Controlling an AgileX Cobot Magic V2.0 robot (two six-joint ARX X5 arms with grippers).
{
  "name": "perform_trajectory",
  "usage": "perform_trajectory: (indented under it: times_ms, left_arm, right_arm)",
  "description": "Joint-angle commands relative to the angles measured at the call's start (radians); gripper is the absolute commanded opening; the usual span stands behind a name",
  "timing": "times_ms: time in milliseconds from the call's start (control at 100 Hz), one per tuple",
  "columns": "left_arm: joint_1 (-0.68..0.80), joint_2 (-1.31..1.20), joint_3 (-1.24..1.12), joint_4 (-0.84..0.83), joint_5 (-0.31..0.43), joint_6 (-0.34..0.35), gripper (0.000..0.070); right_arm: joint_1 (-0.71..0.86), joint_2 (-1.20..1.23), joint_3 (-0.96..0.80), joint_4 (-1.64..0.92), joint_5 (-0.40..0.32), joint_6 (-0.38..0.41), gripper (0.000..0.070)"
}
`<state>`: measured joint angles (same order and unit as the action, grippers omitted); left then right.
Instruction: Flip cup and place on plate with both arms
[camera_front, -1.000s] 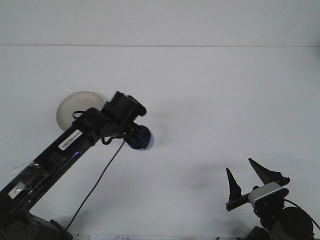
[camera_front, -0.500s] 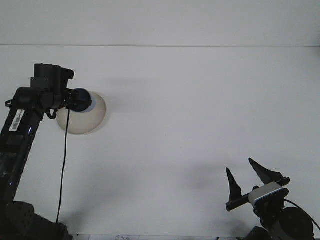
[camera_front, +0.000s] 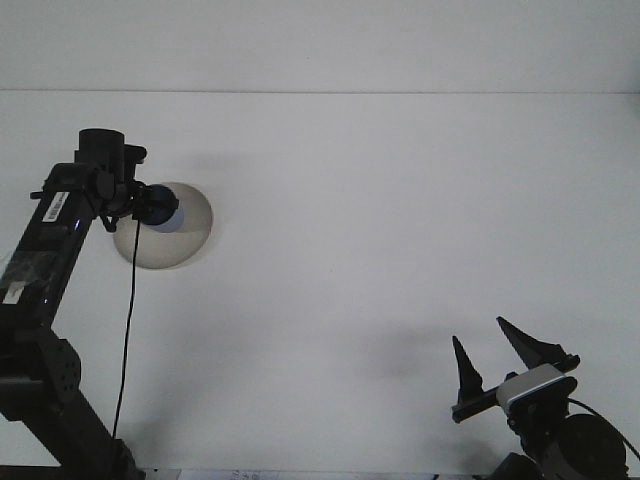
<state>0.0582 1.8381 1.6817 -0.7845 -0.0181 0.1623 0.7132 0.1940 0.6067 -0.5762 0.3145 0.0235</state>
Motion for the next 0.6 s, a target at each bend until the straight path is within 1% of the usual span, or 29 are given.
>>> perform_trajectory:
  times_ms: [0, 310, 420, 480, 490, 530, 560, 570, 590]
  left_arm:
    - [0.013, 0.042, 0.019, 0.008, -0.007, -0.017, 0.0010]
    - [0.031, 0.077, 0.019, 0.010, -0.014, -0.027, 0.0010]
    - [0.031, 0.077, 0.019, 0.012, -0.013, -0.043, 0.0010]
    - [0.031, 0.077, 0.019, 0.018, -0.012, -0.050, 0.0025]
    - [0.031, 0.077, 0.019, 0.019, -0.012, -0.051, 0.0030]
    - [0.031, 0.077, 0.019, 0.022, -0.011, -0.052, 0.0088]
    - [0.031, 0.077, 0.019, 0.023, -0.008, -0.056, 0.0179]
    - [0.031, 0.077, 0.019, 0.023, -0.008, -0.056, 0.0194]
    - [0.031, 0.077, 0.019, 0.023, -0.008, -0.063, 0.0264]
  right_arm:
    - [0.010, 0.002, 0.002, 0.002, 0.000, 0.010, 0.0495]
    - [0.010, 0.002, 0.002, 0.000, 0.000, 0.010, 0.0495]
    - [0.010, 0.002, 0.002, 0.000, 0.000, 0.010, 0.0495]
    - [0.010, 0.002, 0.002, 0.000, 0.000, 0.010, 0.0495]
    - [0.010, 0.002, 0.002, 0.000, 0.000, 0.010, 0.0495]
    - [0.010, 0.002, 0.002, 0.000, 0.000, 0.010, 0.0495]
    - [0.010, 0.002, 0.002, 0.000, 0.000, 0.010, 0.0495]
    - [0.010, 0.002, 0.002, 0.000, 0.000, 0.010, 0.0495]
    - [0.010, 0.002, 0.002, 0.000, 0.000, 0.010, 0.0495]
